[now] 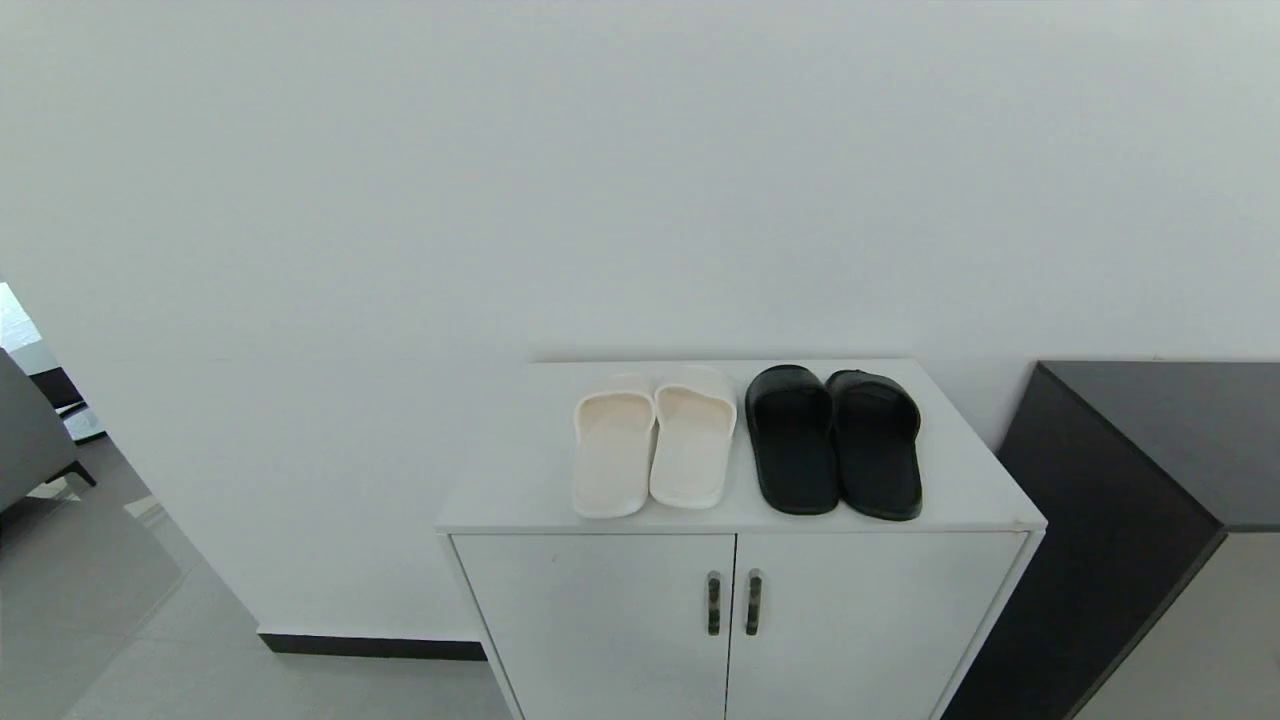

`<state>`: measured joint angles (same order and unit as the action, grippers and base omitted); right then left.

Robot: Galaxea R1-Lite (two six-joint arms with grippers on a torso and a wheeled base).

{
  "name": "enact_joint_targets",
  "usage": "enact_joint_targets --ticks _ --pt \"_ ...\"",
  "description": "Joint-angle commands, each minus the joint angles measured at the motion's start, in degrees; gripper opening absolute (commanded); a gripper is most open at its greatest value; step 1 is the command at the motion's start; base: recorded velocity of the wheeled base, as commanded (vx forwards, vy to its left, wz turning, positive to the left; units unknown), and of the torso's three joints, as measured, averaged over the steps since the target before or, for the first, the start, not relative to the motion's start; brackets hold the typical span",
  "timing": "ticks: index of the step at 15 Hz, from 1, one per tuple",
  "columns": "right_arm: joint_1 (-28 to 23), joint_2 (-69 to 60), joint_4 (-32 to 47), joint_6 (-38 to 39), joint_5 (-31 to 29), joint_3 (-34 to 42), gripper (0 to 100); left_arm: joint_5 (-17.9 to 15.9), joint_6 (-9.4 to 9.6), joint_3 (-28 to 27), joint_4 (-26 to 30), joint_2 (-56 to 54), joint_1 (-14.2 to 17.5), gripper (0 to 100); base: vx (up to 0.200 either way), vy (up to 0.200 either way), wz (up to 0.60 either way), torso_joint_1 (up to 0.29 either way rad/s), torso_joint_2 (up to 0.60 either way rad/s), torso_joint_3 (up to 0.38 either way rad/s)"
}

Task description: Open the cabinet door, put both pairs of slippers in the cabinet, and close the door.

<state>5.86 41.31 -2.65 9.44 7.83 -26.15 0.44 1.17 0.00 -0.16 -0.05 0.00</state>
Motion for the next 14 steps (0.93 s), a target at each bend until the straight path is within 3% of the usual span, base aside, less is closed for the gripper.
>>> enact_joint_targets --ticks 1,4,5,11,14 --pt "13.74 16.08 -2.80 5.95 -5.89 -6.63 100 0.00 -0.03 0.00 -0.02 0.05 0.00 0 0.000 0.000 0.00 0.000 0.00 0.000" --pt "29.29 26.45 -4.30 12.01 -18.02 -14.02 100 -0.09 -0.12 0.00 -0.02 0.05 0.00 0 0.000 0.000 0.00 0.000 0.00 0.000" --pt "30.96 30.14 -6.93 12.01 -20.13 -14.98 100 0.00 -0.20 0.00 -0.02 0.05 0.00 0 0.000 0.000 0.00 0.000 0.00 0.000" --pt "32.02 52.38 -28.64 9.99 -30.68 -15.42 100 -0.09 -0.29 0.00 -0.02 0.05 0.00 0 0.000 0.000 0.00 0.000 0.00 0.000" --pt "30.35 60.64 -36.64 5.95 -31.56 -17.71 100 -0.09 -0.29 0.00 -0.02 0.05 0.00 0 0.000 0.000 0.00 0.000 0.00 0.000"
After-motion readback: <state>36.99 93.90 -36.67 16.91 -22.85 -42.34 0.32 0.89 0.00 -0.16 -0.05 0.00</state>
